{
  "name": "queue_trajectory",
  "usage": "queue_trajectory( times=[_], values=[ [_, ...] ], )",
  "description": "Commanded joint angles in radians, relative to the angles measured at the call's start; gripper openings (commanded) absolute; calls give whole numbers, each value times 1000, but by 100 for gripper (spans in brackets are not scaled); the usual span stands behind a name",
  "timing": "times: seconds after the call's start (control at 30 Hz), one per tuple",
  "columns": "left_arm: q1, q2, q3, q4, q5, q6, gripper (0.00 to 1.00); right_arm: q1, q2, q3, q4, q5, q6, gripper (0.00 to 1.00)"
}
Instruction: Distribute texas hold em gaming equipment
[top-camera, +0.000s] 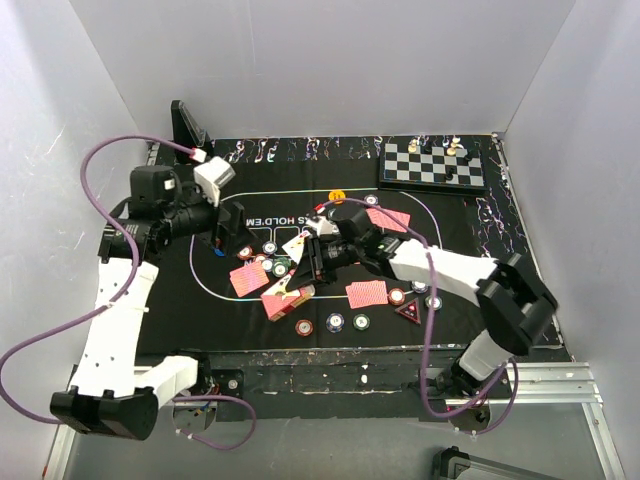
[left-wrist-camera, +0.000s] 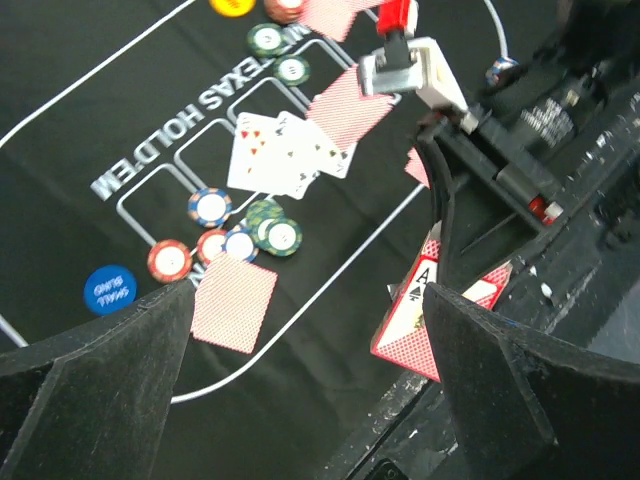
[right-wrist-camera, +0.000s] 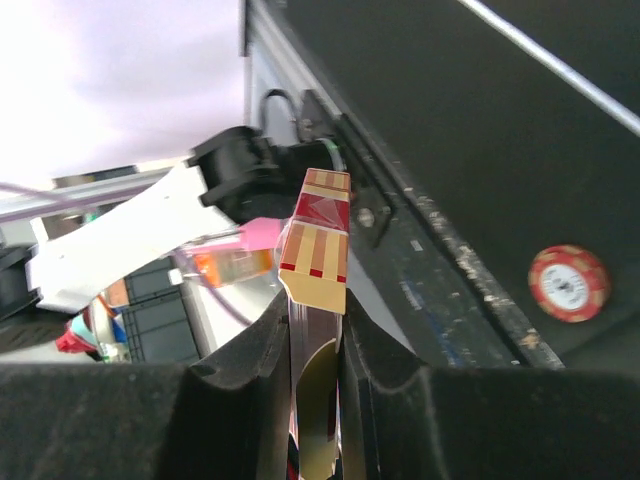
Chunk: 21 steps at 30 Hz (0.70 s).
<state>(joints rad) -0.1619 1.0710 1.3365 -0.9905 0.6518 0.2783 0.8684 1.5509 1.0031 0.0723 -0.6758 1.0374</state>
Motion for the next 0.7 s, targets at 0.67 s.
queue_trajectory(
  times=[0.67],
  values=[
    [338,-75,-368,412,-24,-220,98,146,538,339,17,137,-283,7]
  ],
)
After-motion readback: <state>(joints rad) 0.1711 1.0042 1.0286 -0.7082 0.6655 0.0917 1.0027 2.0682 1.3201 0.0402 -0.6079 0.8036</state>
